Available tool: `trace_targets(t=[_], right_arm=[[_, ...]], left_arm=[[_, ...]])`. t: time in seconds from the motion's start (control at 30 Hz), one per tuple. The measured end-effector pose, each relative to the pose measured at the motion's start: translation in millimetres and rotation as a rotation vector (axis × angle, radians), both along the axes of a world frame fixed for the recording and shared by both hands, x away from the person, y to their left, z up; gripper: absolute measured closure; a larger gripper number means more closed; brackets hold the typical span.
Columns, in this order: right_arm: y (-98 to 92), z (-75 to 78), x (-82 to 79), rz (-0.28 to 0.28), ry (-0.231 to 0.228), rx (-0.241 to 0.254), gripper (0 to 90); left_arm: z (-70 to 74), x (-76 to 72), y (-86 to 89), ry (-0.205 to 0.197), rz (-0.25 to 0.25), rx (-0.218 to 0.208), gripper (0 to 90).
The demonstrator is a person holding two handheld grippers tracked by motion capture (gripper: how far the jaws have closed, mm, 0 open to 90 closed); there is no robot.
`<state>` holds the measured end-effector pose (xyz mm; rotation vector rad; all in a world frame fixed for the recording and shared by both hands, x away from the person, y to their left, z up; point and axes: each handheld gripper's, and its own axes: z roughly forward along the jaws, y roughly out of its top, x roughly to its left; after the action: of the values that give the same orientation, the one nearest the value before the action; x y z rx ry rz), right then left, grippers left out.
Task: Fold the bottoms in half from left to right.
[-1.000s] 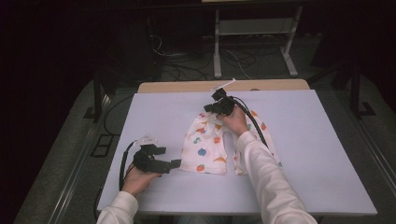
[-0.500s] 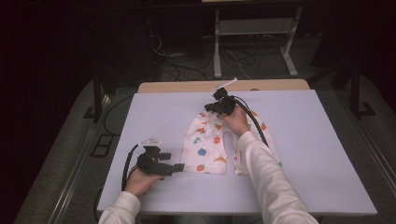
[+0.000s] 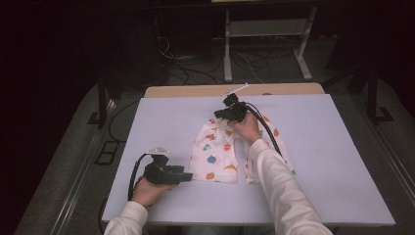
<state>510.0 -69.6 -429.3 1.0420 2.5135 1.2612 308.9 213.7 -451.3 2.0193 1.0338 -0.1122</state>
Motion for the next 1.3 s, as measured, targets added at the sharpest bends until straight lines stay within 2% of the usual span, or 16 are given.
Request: trace_targets(t=[0.1,0.13,0.3,0.43,0.53,0.63,0.7,0.8,0.93,1.0,1.03,1.1,1.23,1.3], right_arm=[[-0.1,-0.1,-0.5,0.003,-0.002,-0.002,88.7],[-0.5,-0.1,-0.8,0.000,0.001,0.000,88.7],[-1.0,-0.9,-0.8,0.001,0.000,0.000,88.7],[-0.5,-0.5,-1.2,0.002,-0.002,0.001,88.7],[-0.6,-0.4,-1.5,0.003,-0.001,0.001,88.7],[-1.1,-0.5,-1.3,0.004,-0.004,0.001,88.7],[-1.3,-0.5,-1.3,0.003,-0.004,0.004,88.7],[-0.9,-0.6,-1.8,0.005,-0.006,0.003,88.7],[-1.8,-0.5,-1.3,0.005,-0.011,0.005,88.7],[-2.2,-0.4,-1.2,0.006,-0.011,0.006,88.7],[-2.9,0.4,-1.6,0.001,-0.010,0.010,88.7],[-3.4,0.6,-1.5,0.002,-0.012,0.010,88.7],[-7.7,2.1,-1.0,-0.006,-0.015,0.023,88.7],[-9.8,3.2,-1.1,-0.013,-0.014,0.029,88.7]], left_arm=[[-0.1,1.5,1.1,0.013,0.010,-0.014,45.7],[-0.2,2.7,1.5,0.020,0.015,-0.007,50.2],[-1.8,6.7,1.7,0.037,0.024,-0.015,58.2],[-2.4,10.8,1.0,0.040,0.025,-0.008,67.9],[-2.2,14.8,-2.7,0.051,-0.006,-0.013,70.6],[-3.2,16.4,-5.5,0.059,-0.014,-0.008,74.1],[-4.1,18.9,-7.5,0.073,-0.006,-0.004,79.1],[-3.6,20.1,-10.2,0.071,-0.023,0.013,86.2],[-2.8,20.8,-12.6,0.064,-0.030,0.023,88.2],[-3.1,21.7,-13.0,0.075,-0.030,0.020,88.6],[-2.1,22.7,-12.5,0.092,-0.022,0.017,88.9],[-1.1,22.5,-12.5,0.092,-0.018,0.014,89.0],[5.6,20.8,-13.9,0.075,-0.031,0.004,89.1],[11.7,19.1,-17.6,0.048,-0.054,-0.003,89.1]])
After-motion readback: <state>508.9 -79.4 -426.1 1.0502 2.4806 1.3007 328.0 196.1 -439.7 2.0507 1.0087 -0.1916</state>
